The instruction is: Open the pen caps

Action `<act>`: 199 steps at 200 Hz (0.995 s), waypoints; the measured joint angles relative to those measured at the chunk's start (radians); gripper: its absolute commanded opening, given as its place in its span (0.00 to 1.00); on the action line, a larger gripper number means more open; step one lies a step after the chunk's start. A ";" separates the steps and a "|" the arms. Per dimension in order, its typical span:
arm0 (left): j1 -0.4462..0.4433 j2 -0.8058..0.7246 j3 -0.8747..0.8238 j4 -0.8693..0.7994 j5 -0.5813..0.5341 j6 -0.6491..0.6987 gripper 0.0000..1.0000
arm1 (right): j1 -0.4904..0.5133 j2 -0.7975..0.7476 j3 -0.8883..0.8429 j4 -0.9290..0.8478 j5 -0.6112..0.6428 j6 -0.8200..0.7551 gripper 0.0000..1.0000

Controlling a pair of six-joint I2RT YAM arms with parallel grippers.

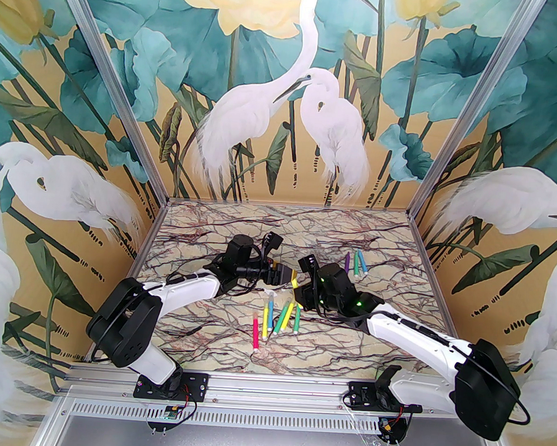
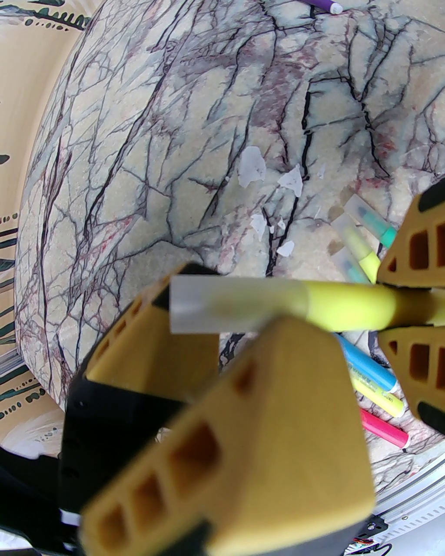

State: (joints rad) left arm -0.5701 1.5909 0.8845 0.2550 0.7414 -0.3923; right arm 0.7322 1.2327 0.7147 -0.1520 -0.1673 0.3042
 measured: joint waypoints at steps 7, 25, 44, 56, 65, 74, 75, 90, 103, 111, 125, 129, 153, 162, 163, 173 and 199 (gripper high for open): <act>0.000 0.003 0.003 0.000 0.003 -0.003 0.50 | 0.000 -0.003 0.000 0.000 -0.003 -0.002 0.04; 0.000 0.010 0.007 0.002 0.010 -0.011 0.43 | 0.002 -0.006 -0.001 0.003 -0.006 -0.003 0.04; 0.000 0.012 0.008 0.003 0.022 -0.016 0.37 | 0.002 -0.006 -0.002 0.008 -0.006 -0.007 0.04; 0.000 0.014 0.008 0.004 0.025 -0.017 0.33 | 0.002 -0.006 -0.002 0.008 -0.006 -0.010 0.04; 0.000 0.014 0.009 0.004 0.026 -0.017 0.30 | 0.002 -0.006 -0.002 0.008 -0.006 -0.011 0.04; -0.001 0.014 0.009 0.005 0.030 -0.016 0.26 | 0.002 -0.006 -0.002 0.008 -0.006 -0.014 0.04; -0.001 0.014 0.009 0.005 0.030 -0.017 0.26 | 0.002 -0.006 -0.003 0.008 -0.007 -0.014 0.04; -0.004 0.014 0.013 0.004 0.037 -0.023 0.20 | 0.002 -0.006 -0.006 0.009 -0.006 -0.014 0.04; -0.008 0.014 0.019 0.004 0.044 -0.028 0.16 | 0.002 -0.006 -0.011 0.016 -0.006 -0.015 0.06; -0.009 0.014 0.021 0.003 0.043 -0.028 0.14 | 0.002 -0.006 -0.012 0.018 -0.005 -0.015 0.10; -0.009 0.015 0.021 0.003 0.047 -0.028 0.12 | 0.002 -0.007 -0.014 0.025 -0.005 -0.015 0.22; -0.008 0.015 0.021 0.003 0.047 -0.029 0.12 | 0.002 -0.007 -0.015 0.027 -0.003 -0.016 0.25; -0.008 0.015 0.023 0.004 0.050 -0.034 0.08 | 0.002 -0.007 -0.026 0.045 0.005 -0.017 0.34; -0.008 0.015 0.024 0.005 0.051 -0.035 0.08 | 0.002 -0.006 -0.032 0.053 0.008 -0.018 0.34; -0.008 0.015 0.024 0.005 0.051 -0.035 0.08 | 0.002 -0.006 -0.034 0.053 0.010 -0.017 0.34; -0.008 0.015 0.024 0.007 0.051 -0.037 0.07 | 0.002 -0.005 -0.040 0.061 0.010 -0.016 0.34; -0.008 0.015 0.026 0.015 0.062 -0.047 0.06 | 0.002 0.015 -0.047 0.083 0.013 -0.013 0.33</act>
State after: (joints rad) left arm -0.5785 1.6058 0.9108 0.2703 0.8036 -0.4393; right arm 0.7338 1.2476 0.6682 -0.0692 -0.1539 0.2913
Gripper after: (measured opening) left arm 0.176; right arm 0.342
